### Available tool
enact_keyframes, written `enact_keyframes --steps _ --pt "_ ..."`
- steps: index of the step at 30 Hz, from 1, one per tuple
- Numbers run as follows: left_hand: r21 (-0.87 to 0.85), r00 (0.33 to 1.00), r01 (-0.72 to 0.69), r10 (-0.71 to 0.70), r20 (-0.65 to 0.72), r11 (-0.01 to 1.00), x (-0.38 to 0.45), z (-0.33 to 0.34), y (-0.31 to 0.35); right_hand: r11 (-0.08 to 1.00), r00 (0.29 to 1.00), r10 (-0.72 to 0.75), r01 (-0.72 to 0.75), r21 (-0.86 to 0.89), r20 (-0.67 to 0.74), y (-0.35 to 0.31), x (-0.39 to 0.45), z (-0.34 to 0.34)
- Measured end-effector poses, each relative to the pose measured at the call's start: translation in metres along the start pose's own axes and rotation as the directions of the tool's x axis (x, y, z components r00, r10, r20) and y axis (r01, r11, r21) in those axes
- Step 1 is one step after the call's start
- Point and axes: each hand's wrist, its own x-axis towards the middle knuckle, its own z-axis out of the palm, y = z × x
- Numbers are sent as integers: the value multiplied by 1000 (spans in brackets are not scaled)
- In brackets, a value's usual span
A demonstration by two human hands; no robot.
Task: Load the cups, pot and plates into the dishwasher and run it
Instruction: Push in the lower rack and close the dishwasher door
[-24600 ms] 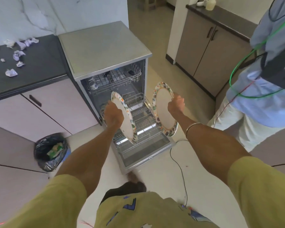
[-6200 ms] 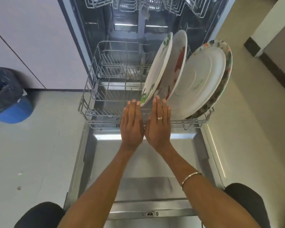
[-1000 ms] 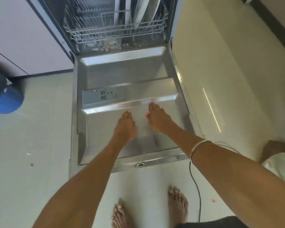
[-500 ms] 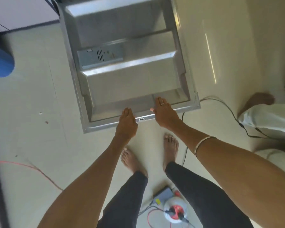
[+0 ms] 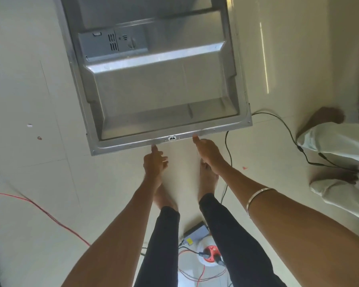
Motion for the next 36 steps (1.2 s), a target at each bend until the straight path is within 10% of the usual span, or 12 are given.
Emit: enact_keyframes --steps 4,13,36 --pt "-533 977 141 -29 213 834 25 5 8 859 997 44 -73 506 69 -2 14 5" --pt "-759 983 180 -77 169 626 59 26 12 287 983 135 -162 944 127 -12 42 42" --pt "-723 996 86 -37 84 686 -22 2 39 322 991 127 -78 943 39 -35 -33 9"
